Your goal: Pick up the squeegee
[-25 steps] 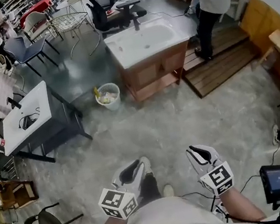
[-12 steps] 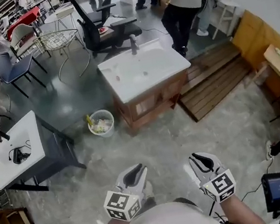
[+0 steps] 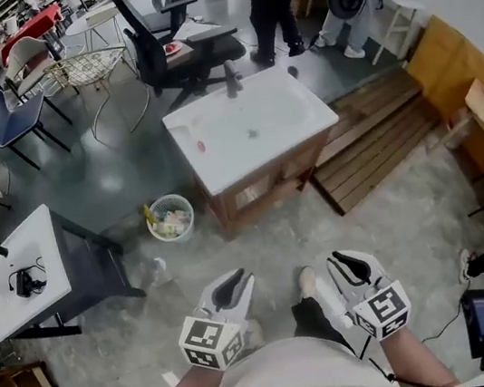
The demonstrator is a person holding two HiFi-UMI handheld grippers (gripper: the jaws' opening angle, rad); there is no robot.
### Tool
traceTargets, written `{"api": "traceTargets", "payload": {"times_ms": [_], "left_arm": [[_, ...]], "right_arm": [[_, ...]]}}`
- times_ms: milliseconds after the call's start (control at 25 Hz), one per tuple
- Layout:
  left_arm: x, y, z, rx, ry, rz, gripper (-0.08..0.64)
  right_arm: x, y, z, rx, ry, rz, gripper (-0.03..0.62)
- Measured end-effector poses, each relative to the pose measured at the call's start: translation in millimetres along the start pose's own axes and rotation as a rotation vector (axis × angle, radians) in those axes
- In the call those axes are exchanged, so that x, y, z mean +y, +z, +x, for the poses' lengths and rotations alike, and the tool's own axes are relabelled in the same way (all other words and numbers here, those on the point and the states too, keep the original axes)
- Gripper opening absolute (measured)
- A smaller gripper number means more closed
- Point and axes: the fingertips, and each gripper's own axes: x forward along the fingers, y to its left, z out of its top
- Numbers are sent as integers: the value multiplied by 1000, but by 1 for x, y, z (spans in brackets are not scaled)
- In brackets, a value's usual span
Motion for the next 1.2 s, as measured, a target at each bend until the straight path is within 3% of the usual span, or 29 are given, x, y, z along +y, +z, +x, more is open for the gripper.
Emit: {"api": "traceTargets", "payload": {"times_ms": [480,680,880,1200], "left_arm": [[72,61,169,-40,330,-81,109],[95,84,227,-68,467,-88,121],[141,97,262,-63,600,-78,144],[276,86,307,8,767,-98,177]], "right_arm": [[-189,23,99,-16,173,-97,44],[-265,12,114,6,204,-124,44],[-302,2,130,34,218,-74,44],[-338,15,173,70,163,-13,44]]}}
